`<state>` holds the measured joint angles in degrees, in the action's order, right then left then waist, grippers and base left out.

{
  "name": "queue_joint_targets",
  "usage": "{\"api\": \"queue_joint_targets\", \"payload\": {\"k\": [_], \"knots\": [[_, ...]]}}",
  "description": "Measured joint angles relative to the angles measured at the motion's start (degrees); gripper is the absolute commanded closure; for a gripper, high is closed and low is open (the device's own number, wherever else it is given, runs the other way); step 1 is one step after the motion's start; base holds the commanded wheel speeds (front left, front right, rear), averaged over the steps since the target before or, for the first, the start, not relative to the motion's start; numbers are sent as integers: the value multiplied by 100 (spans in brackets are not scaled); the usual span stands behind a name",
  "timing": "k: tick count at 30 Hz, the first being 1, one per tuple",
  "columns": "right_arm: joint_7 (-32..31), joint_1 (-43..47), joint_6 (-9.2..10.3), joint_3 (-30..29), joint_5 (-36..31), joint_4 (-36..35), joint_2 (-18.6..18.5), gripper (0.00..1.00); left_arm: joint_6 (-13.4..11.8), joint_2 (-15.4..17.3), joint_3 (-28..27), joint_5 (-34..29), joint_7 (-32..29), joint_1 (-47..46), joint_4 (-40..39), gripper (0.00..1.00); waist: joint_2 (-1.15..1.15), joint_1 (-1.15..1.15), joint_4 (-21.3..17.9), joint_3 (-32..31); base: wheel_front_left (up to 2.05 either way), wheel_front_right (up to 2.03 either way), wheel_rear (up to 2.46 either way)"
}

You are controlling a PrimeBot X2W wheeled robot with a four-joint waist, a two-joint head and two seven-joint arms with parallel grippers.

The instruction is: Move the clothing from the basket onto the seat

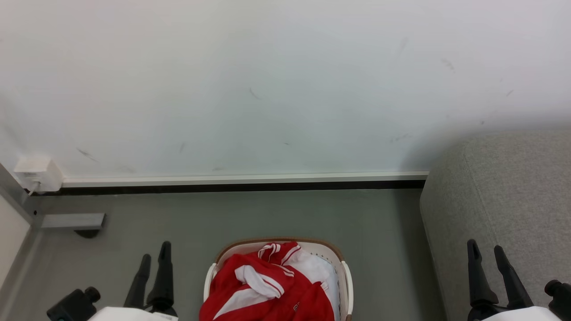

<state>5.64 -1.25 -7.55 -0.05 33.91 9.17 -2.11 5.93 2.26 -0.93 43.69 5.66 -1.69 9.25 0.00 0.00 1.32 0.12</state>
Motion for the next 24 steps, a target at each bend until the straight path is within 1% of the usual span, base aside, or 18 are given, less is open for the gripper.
{"api": "queue_joint_targets", "payload": {"k": [13, 24], "knots": [[210, 24, 0, 60, -959, -1, -9, 0, -11, 7, 53, -1020, 216, 75, -77, 0, 0, 0, 40, 3, 0, 0, 0], [376, 80, 0, 81, -1551, -15, -18, 0, -7, 15, 78, -1790, 359, 117, -98, 0, 0, 0, 68, -15, 0, 0, 0]]}}
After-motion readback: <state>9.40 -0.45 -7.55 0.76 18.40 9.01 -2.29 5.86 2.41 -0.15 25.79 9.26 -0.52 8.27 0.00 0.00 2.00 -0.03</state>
